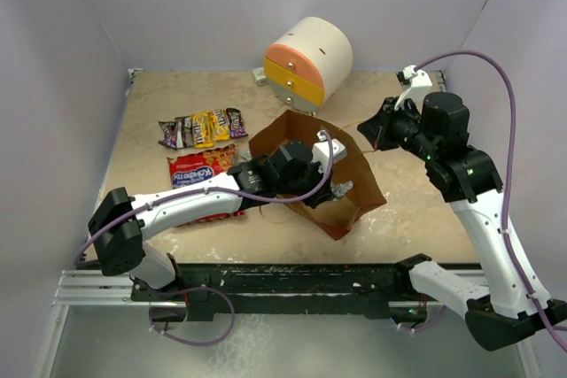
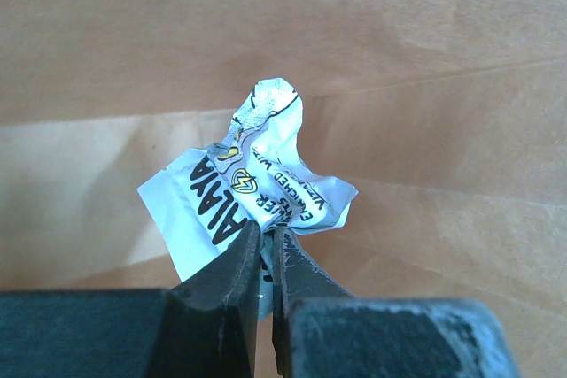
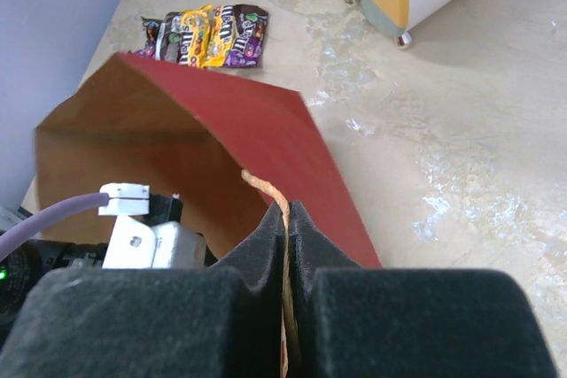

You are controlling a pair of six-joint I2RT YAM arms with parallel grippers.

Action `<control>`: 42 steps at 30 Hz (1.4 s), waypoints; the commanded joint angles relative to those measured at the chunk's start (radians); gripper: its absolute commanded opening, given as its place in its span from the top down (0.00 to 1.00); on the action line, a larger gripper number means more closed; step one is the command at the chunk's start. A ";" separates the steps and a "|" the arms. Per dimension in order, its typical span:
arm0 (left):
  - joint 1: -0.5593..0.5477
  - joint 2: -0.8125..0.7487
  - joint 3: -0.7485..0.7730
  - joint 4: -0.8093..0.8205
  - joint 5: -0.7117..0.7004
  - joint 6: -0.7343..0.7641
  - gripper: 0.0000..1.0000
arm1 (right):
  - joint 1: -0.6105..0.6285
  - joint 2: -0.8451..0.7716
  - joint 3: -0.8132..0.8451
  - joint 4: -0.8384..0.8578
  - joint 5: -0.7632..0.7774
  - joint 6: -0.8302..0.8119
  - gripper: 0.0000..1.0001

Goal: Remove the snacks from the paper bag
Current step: Take out the snack from the paper bag, then place the snack at the center of the board.

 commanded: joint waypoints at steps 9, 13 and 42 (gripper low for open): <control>0.002 0.056 0.211 -0.068 0.025 -0.015 1.00 | 0.001 0.046 0.083 -0.005 -0.046 -0.049 1.00; 0.002 0.036 0.259 -0.062 0.030 -0.015 1.00 | 0.001 0.069 0.089 -0.042 -0.024 -0.051 1.00; 0.126 -0.299 0.144 -0.257 -0.622 0.343 1.00 | 0.001 0.035 0.160 -0.145 0.562 -0.180 1.00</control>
